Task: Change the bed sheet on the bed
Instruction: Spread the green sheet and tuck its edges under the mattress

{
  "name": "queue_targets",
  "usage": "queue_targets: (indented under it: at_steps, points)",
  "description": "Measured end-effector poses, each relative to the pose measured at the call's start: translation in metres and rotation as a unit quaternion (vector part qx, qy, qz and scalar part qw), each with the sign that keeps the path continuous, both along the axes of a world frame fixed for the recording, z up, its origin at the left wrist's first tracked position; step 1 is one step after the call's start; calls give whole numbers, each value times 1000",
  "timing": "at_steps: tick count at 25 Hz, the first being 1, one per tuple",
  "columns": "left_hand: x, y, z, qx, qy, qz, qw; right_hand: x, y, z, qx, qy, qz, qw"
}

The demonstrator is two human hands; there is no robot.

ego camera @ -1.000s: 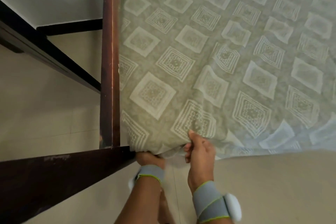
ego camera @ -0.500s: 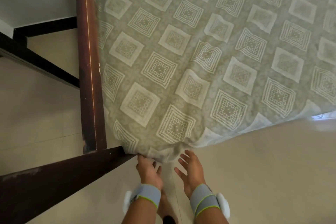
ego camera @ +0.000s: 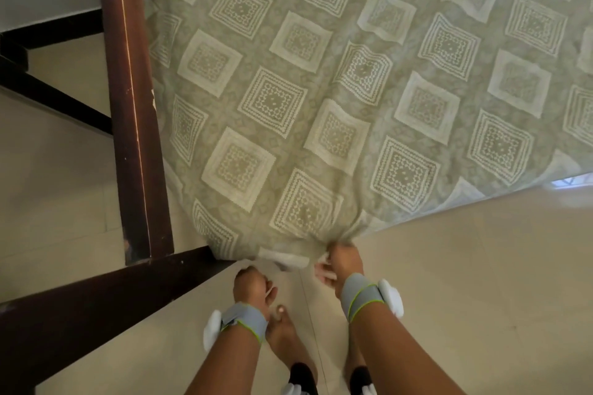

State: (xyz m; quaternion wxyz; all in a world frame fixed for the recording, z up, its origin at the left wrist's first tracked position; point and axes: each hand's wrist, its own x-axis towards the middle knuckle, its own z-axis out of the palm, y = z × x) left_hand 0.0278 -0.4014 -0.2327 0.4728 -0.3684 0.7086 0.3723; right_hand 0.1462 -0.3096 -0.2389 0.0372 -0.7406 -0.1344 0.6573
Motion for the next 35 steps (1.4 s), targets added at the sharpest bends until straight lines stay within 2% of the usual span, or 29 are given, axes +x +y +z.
queue_targets:
  at_steps: [2, 3, 4, 5, 7, 9, 11, 15, 17, 19, 22, 24, 25, 28, 30, 32, 33, 35]
  points:
    - [5, -9, 6, -5, 44, -74, 996, 12, -6, 6, -74, 12, 37, 997]
    - [11, -11, 13, 2, 95, -157, 983, 14, -2, 7, -96, 14, 33, 995]
    - [18, -10, 24, 21, 163, -249, 954, 15, 5, 6, -88, 6, 24, 996]
    - [24, -4, 34, 53, 235, -323, 915, 17, 16, 8, -40, -17, 6, 999]
    - [32, 19, 62, 147, 357, -403, 830, 26, 41, 14, 98, -90, -52, 990]
    - [30, 48, 71, 195, 457, -462, 734, 39, 62, 24, 141, -83, -129, 978]
    - [24, 76, 66, 164, 489, -548, 658, 55, 79, 28, 142, -64, -142, 978]
    - [16, 117, 42, 36, 403, -707, 580, 79, 88, 27, 257, -129, -48, 956]
    - [16, 117, 35, 5, 403, -721, 563, 100, 73, 27, 276, -127, -4, 953]
    - [27, 123, 37, -23, 403, -720, 565, 127, 78, 35, 240, -76, 45, 967]
    - [46, 138, 44, -65, 353, -701, 616, 152, 119, 43, 153, -23, 42, 987]
    - [62, 159, 48, -72, 330, -688, 642, 168, 159, 45, 169, -45, -12, 985]
    - [72, 170, 50, -63, 319, -693, 644, 177, 175, 44, 176, -66, -32, 982]
    - [112, 212, 44, -37, 278, -723, 632, 208, 215, 35, 198, -63, -46, 977]
    - [131, 231, 46, -40, 266, -726, 633, 221, 219, 31, 231, -67, 8, 971]
    - [148, 242, 48, -43, 261, -725, 636, 244, 207, 25, 268, -108, 88, 953]
    - [155, 244, 49, -46, 260, -728, 633, 256, 200, 24, 269, -129, 113, 948]
    - [162, 241, 50, -59, 264, -742, 613, 269, 195, 25, 244, -107, 117, 957]
